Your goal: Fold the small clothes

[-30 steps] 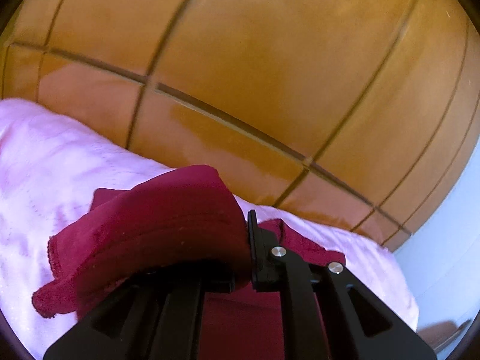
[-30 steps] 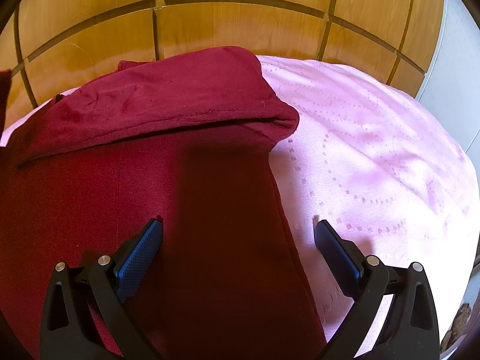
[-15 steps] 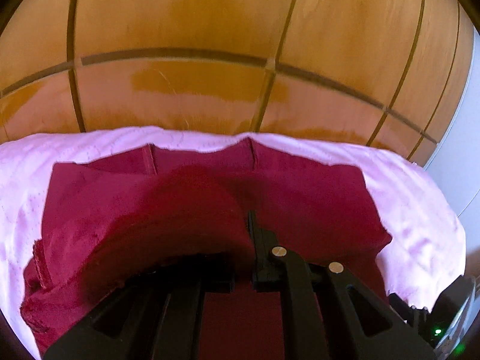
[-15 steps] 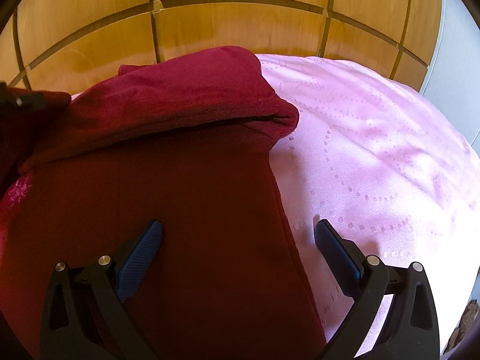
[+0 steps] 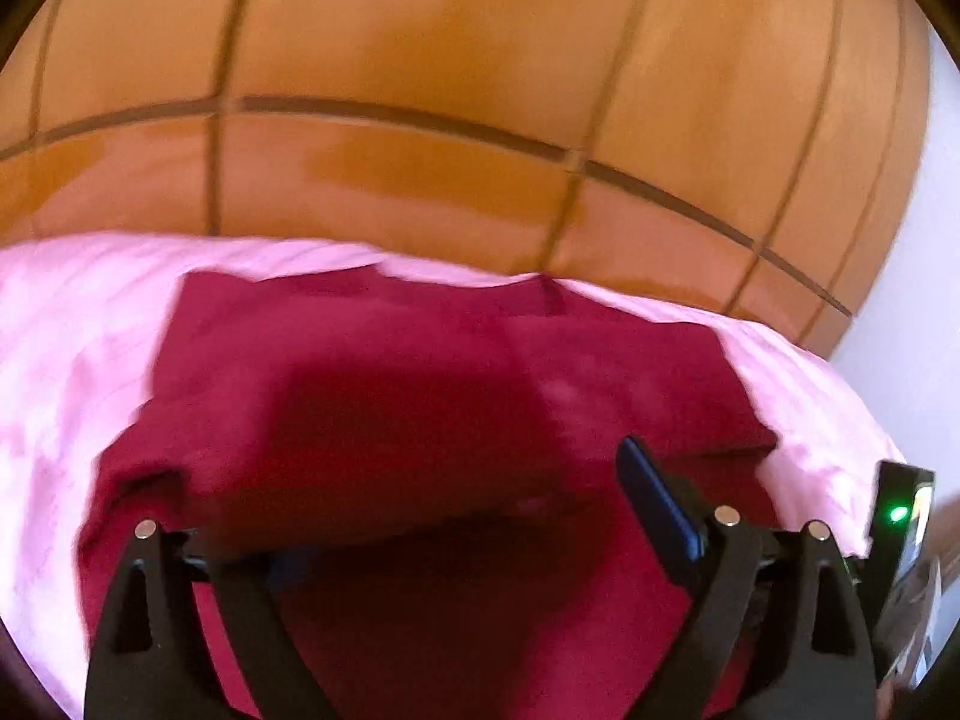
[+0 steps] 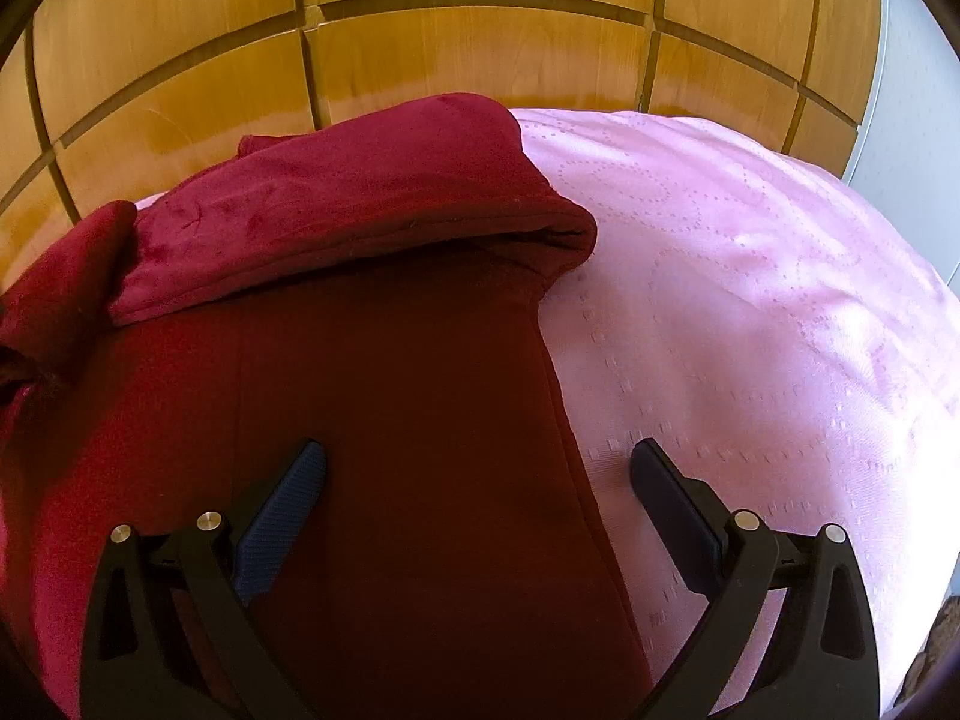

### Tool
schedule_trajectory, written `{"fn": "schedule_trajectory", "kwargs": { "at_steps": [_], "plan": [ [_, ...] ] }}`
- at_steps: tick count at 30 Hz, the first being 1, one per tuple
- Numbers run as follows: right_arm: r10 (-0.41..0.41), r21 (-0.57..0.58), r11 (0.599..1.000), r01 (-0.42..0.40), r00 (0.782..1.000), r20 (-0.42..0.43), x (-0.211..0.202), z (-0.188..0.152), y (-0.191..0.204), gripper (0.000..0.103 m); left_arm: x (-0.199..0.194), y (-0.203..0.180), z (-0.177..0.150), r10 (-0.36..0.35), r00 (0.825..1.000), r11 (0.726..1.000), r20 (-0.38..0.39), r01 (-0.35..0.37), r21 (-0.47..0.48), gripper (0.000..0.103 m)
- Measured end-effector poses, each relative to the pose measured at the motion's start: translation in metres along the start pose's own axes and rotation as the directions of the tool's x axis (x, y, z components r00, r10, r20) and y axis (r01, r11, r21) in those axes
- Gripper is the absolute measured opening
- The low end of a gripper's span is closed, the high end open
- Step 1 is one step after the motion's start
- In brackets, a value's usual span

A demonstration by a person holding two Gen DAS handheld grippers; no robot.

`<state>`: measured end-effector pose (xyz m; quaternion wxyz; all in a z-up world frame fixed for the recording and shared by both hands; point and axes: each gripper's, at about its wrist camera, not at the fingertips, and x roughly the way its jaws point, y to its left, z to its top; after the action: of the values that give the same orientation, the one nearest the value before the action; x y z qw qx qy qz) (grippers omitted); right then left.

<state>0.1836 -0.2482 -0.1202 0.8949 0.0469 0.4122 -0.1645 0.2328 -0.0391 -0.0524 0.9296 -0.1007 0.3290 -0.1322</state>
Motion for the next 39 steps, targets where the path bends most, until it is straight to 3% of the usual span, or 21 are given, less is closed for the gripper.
{"fn": "schedule_trajectory", "kwargs": {
  "at_steps": [2,5,9,11,15,17,19,21,23,25,26,28,31,34,36,39],
  "plan": [
    [0.005,0.003,1.000,-0.005,1.000,0.002,0.000,0.000,0.000,0.100,0.007,0.025,0.002,0.018,0.999,0.998,-0.045,-0.020,-0.058,0.090],
    [0.006,0.004,1.000,-0.006,1.000,0.000,0.000,0.000,0.000,0.100,0.012,0.054,0.007,0.035,0.998,0.984,-0.051,-0.043,-0.175,0.090],
    [0.010,0.007,1.000,-0.010,1.000,0.003,-0.001,0.000,-0.001,0.100,0.019,0.071,0.011,0.058,0.996,0.976,-0.062,-0.070,-0.204,0.090],
    [0.010,0.007,1.000,-0.010,1.000,0.003,-0.001,0.000,-0.001,0.100,0.010,0.078,0.012,0.030,0.999,0.974,-0.034,-0.037,-0.222,0.090],
    [0.009,0.007,1.000,-0.009,1.000,0.003,-0.001,0.000,-0.001,0.100,-0.023,0.091,0.004,-0.012,0.996,0.964,0.092,0.036,-0.263,0.092],
    [0.002,0.002,1.000,-0.002,1.000,-0.002,-0.001,0.001,0.000,0.100,-0.034,0.099,-0.002,0.004,0.993,0.959,0.122,0.030,-0.281,0.093],
    [-0.020,-0.020,1.000,0.020,1.000,0.002,-0.009,0.003,0.007,0.100,-0.047,0.112,-0.011,0.075,0.985,0.948,0.158,-0.021,-0.318,0.096],
    [0.010,-0.054,0.998,-0.008,0.999,0.043,-0.023,0.004,0.019,0.100,-0.054,0.130,-0.019,0.124,0.977,0.919,0.176,-0.046,-0.392,0.097],
    [0.096,-0.117,0.989,-0.087,0.992,0.079,-0.041,0.004,0.046,0.100,-0.057,0.156,-0.031,0.139,0.975,0.855,0.175,-0.029,-0.518,0.097],
    [0.205,-0.205,0.961,-0.188,0.977,0.065,-0.051,0.004,0.079,0.100,-0.056,0.174,-0.040,0.149,0.975,0.795,0.163,-0.021,-0.607,0.097],
    [0.263,-0.273,0.931,-0.243,0.964,0.037,-0.054,0.003,0.104,0.100,-0.055,0.177,-0.042,0.148,0.976,0.786,0.163,-0.016,-0.619,0.097],
    [0.297,-0.382,0.885,-0.265,0.955,0.025,-0.058,0.000,0.140,0.100,-0.057,0.174,-0.045,0.154,0.975,0.802,0.161,-0.028,-0.596,0.097],
    [0.265,-0.558,0.812,-0.168,0.959,0.097,-0.062,-0.007,0.196,0.100,-0.048,0.163,-0.042,0.164,0.979,0.833,0.123,-0.071,-0.549,0.098],
    [0.200,-0.642,0.764,-0.065,0.970,0.140,-0.049,0.001,0.236,0.100,-0.043,0.168,-0.044,0.171,0.981,0.826,0.087,-0.095,-0.555,0.098],
    [0.185,-0.623,0.781,-0.043,0.969,0.165,-0.045,0.017,0.242,0.100,-0.040,0.172,-0.045,0.170,0.982,0.824,0.084,-0.095,-0.559,0.098],
    [0.236,-0.470,0.871,-0.142,0.961,0.146,-0.044,0.048,0.219,0.100,-0.035,0.174,-0.045,0.176,0.982,0.828,0.072,-0.108,-0.549,0.099]
  ]
}}
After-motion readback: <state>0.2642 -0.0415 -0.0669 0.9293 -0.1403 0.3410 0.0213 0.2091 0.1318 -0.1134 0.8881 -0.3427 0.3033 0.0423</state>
